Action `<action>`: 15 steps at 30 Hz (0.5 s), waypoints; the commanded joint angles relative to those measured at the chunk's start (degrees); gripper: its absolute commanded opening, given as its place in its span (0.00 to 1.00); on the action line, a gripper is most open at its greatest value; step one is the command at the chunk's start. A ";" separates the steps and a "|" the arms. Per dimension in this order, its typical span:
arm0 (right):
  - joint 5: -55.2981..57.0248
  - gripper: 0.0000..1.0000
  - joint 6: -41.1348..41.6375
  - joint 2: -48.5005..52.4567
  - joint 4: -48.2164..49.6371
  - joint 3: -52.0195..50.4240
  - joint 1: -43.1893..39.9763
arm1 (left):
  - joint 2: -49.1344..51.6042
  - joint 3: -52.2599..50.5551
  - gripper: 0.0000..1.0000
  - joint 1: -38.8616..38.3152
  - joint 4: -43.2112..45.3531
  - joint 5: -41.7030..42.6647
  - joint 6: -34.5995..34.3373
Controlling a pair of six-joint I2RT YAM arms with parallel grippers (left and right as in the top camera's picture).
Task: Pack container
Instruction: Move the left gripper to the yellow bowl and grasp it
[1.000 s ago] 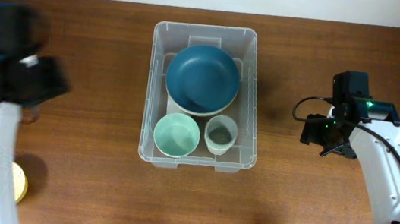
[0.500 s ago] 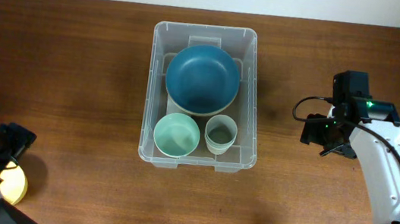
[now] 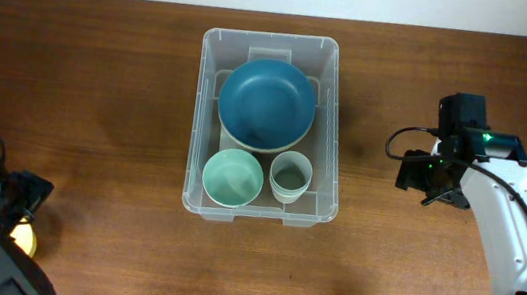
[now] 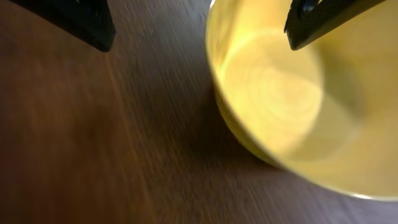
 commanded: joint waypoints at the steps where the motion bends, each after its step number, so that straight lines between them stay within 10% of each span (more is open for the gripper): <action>1: -0.11 0.79 0.22 0.22 0.00 0.94 -0.17 | 2.86 -0.44 0.89 0.17 0.87 -0.79 -0.42; 15: 0.15 0.79 0.22 0.22 0.04 0.94 -0.17 | 3.50 -0.22 0.15 0.15 3.15 2.29 -0.04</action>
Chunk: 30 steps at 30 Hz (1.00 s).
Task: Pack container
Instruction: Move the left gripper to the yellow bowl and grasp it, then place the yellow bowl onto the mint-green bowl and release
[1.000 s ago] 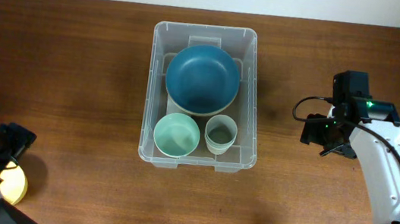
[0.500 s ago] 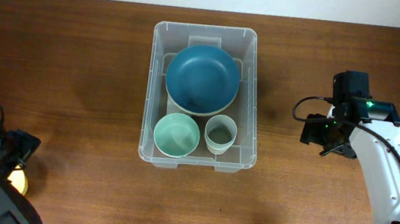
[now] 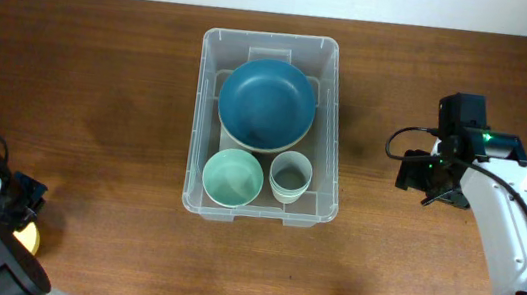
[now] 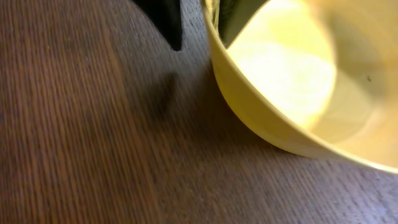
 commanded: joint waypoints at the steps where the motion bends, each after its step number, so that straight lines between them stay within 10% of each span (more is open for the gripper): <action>1: 0.13 0.79 0.20 0.22 0.04 0.94 -0.17 | 0.33 0.11 0.11 0.11 0.07 1.86 -0.04; 12: 0.13 0.79 0.20 0.22 0.02 0.94 -0.17 | -7.56 10.99 0.01 -12.07 -7.37 7.39 0.83; 20: 0.15 0.79 0.20 0.22 0.04 0.94 -0.17 | -12.13 34.29 0.01 -45.99 -14.69 5.49 4.66; 30: 0.33 0.79 0.20 0.22 0.04 0.94 -0.17 | -5.75 36.28 0.01 -69.31 -14.58 3.48 4.63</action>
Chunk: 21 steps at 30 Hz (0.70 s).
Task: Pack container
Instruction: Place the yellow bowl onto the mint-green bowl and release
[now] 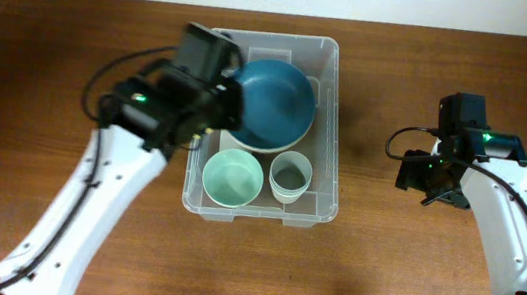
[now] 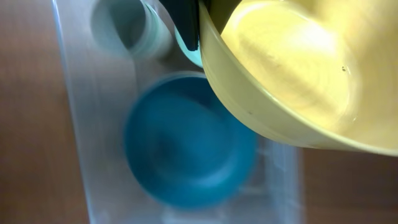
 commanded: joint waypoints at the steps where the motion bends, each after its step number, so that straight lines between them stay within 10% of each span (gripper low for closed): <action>1: 0.33 0.79 0.22 0.22 0.00 0.94 -0.17 | 5.49 0.31 0.01 -3.69 -1.86 -1.22 0.90; 17: 0.35 0.79 0.22 0.22 0.02 0.94 -0.17 | 16.87 0.26 0.05 -6.82 -6.45 6.88 0.92; 20: 0.35 0.79 0.22 0.22 0.02 0.94 -0.17 | 16.87 0.26 0.13 -6.82 -7.78 8.24 0.94; 21: 0.35 0.79 0.22 0.22 0.00 0.94 -0.17 | 16.87 0.26 0.31 -6.82 -8.20 8.66 0.92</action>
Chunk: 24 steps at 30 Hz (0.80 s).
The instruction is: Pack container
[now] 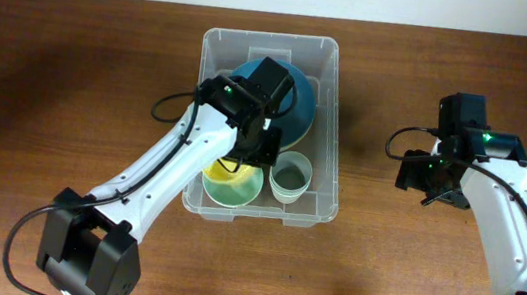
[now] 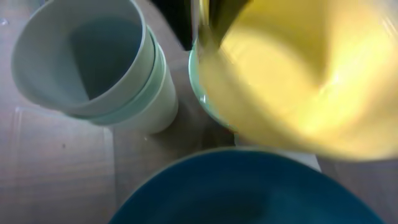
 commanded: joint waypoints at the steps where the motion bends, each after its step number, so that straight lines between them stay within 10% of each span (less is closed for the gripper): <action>1: 0.35 0.79 0.20 0.22 0.02 0.94 -0.17 | 0.22 0.26 0.39 -0.07 -1.29 2.69 0.70; 16: 0.94 0.80 0.22 0.20 2.78 4.33 -0.17 | -11.28 3.28 0.52 17.73 1.97 -5.97 2.47; 24: 0.96 0.80 0.24 0.22 3.21 5.55 -0.17 | -11.32 3.26 0.32 18.21 4.50 2.43 10.32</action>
